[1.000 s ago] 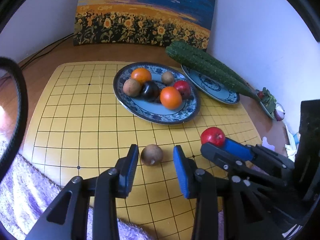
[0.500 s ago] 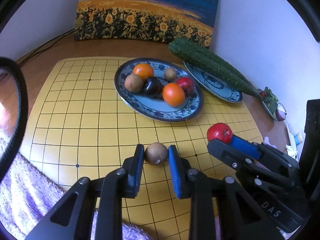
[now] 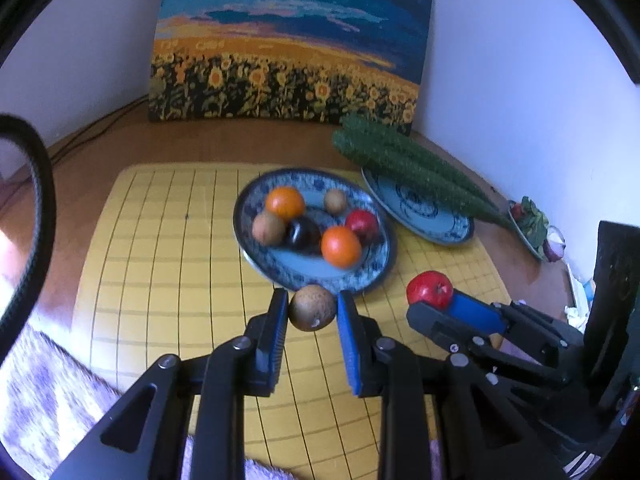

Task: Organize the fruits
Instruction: 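Carry the kiwi and apple onto the fruit plate and open both tools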

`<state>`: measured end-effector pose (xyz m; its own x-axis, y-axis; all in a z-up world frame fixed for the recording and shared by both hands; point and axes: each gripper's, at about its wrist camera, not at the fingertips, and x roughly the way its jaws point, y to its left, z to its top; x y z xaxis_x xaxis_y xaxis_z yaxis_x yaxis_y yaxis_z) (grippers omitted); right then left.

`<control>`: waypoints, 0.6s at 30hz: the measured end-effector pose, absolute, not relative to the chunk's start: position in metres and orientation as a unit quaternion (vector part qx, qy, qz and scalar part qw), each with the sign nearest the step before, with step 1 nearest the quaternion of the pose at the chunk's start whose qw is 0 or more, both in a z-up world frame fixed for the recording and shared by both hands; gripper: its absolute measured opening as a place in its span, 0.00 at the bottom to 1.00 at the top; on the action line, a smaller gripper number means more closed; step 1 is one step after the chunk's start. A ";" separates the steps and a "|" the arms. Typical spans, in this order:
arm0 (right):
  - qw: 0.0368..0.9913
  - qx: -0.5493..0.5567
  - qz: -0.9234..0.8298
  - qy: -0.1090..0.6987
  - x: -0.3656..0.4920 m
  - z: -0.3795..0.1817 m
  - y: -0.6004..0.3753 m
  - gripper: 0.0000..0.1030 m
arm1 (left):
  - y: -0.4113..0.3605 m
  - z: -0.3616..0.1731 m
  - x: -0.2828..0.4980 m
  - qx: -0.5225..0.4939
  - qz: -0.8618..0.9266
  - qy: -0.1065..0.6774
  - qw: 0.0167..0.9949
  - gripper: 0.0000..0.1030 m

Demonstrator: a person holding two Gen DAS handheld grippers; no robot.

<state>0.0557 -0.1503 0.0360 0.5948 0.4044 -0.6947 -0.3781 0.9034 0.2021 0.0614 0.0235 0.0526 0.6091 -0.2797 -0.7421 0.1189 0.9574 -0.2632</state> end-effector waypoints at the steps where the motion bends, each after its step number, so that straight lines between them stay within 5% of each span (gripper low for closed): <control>1: 0.893 0.015 0.220 0.393 0.058 0.038 -0.150 0.30 | 0.024 0.055 0.064 -0.094 -0.113 0.426 0.893 0.25; 18: 0.897 -0.015 0.205 0.391 0.114 0.046 -0.152 0.30 | -0.005 0.063 0.129 -0.077 -0.133 0.403 0.902 0.25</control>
<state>0.1140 -0.1517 0.0464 0.6094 0.3562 -0.7083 -0.3798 0.9154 0.1335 0.1288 -0.0051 0.0630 0.6406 -0.3010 -0.7065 0.1775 0.9531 -0.2451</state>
